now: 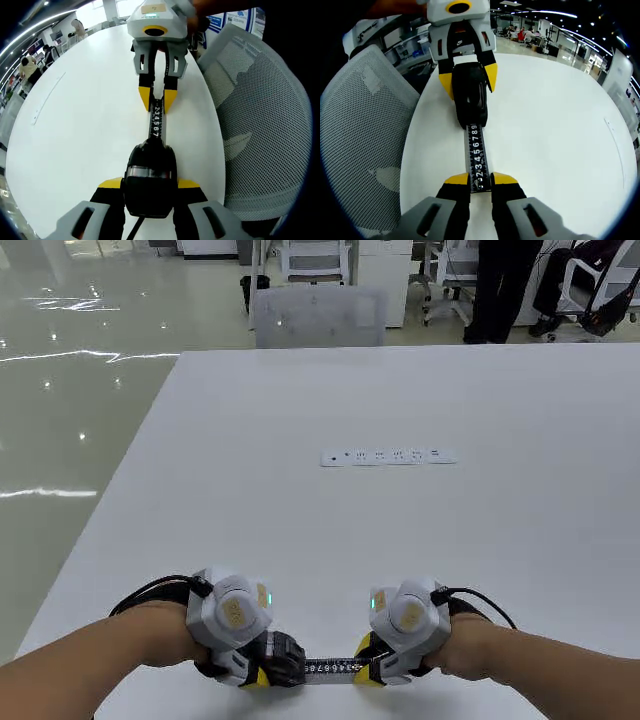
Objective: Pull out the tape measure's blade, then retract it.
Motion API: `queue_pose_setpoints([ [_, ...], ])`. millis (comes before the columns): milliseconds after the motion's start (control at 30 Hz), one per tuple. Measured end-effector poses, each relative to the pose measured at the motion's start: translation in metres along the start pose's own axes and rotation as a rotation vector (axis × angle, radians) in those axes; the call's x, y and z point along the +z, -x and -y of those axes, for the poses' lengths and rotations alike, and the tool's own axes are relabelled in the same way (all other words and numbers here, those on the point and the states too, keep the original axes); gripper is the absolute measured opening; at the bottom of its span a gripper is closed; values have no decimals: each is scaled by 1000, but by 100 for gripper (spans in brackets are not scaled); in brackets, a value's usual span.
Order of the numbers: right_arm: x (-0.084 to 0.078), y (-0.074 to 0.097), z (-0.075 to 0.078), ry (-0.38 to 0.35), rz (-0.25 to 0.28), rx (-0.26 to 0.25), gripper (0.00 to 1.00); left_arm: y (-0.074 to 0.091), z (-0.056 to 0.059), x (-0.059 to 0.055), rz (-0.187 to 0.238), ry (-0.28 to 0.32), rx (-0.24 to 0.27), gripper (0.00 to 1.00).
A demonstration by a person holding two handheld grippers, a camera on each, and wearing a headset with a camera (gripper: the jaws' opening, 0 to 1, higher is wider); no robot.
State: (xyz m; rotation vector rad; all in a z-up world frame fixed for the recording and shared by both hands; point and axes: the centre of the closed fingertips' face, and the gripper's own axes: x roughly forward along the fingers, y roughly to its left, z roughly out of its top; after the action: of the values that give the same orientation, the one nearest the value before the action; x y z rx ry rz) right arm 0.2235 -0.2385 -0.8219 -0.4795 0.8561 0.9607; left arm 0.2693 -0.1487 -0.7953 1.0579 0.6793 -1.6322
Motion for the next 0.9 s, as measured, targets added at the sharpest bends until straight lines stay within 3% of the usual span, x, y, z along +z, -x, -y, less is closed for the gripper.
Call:
queue_pose_setpoints([
  [900, -30, 21, 3, -25, -18, -18, 14, 0, 0, 0, -12, -11, 10, 33],
])
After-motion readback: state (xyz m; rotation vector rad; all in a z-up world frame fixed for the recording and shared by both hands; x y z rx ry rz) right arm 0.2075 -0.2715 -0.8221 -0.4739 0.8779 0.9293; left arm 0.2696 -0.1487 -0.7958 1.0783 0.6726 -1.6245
